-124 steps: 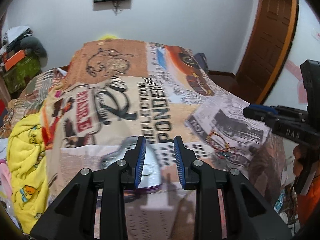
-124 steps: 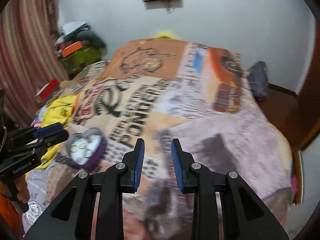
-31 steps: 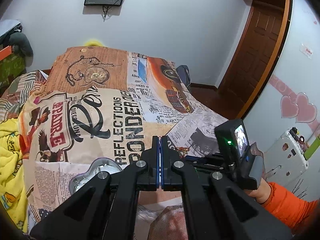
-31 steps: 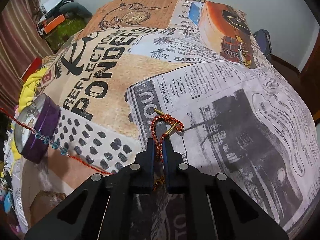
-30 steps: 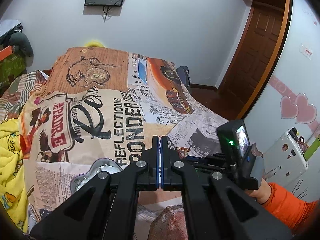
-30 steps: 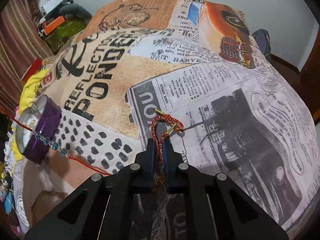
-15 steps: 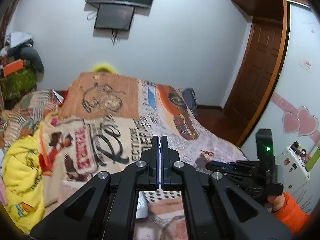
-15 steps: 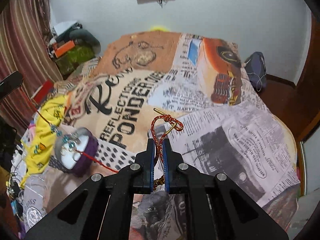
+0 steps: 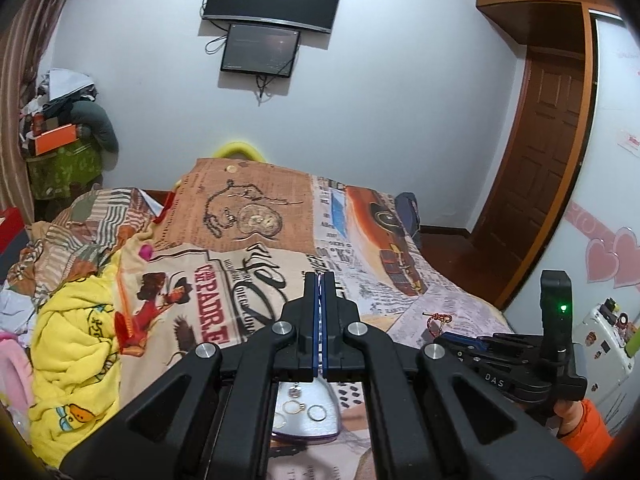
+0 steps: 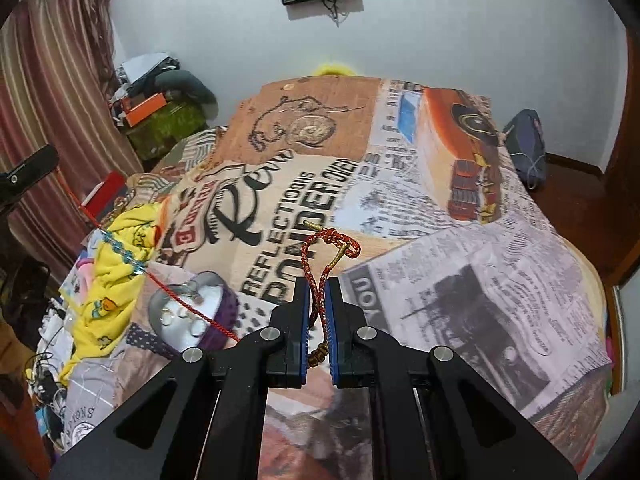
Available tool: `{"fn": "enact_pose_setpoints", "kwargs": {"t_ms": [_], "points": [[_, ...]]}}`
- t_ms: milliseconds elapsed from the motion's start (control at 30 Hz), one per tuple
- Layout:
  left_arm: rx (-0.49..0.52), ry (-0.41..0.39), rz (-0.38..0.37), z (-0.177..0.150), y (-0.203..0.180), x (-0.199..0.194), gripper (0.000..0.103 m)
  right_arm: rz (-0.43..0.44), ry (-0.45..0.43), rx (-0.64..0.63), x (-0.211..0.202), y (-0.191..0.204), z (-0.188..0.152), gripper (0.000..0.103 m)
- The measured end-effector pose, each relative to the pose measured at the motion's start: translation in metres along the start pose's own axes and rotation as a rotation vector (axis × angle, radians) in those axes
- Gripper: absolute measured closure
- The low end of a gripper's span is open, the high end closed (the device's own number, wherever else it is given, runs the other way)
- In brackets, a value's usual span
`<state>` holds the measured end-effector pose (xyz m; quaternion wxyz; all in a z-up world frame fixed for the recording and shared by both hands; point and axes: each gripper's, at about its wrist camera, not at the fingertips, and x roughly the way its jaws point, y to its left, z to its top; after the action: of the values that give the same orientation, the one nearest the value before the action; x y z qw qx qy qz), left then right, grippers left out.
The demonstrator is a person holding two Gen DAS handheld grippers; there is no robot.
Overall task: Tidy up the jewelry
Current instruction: 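Lower the red bracelet into the heart tin with the right tool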
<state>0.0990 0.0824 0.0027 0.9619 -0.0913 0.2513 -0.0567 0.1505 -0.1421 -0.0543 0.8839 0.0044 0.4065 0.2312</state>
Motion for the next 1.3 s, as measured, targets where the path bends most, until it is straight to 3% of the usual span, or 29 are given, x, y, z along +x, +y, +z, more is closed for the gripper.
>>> {"fn": "enact_pose_setpoints", "kwargs": {"t_ms": [467, 1000, 1300], "points": [[-0.013, 0.067, 0.034, -0.02, 0.026, 0.017, 0.103, 0.126, 0.022, -0.06, 0.028, 0.055, 0.006, 0.096], [-0.034, 0.279, -0.033, -0.079, 0.038, 0.066, 0.103, 0.176, 0.106, -0.076, 0.065, 0.082, -0.002, 0.096], [-0.022, 0.364, -0.026, -0.103, 0.041, 0.08, 0.103, 0.175, 0.158, -0.084, 0.079, 0.086, -0.01, 0.096]]}}
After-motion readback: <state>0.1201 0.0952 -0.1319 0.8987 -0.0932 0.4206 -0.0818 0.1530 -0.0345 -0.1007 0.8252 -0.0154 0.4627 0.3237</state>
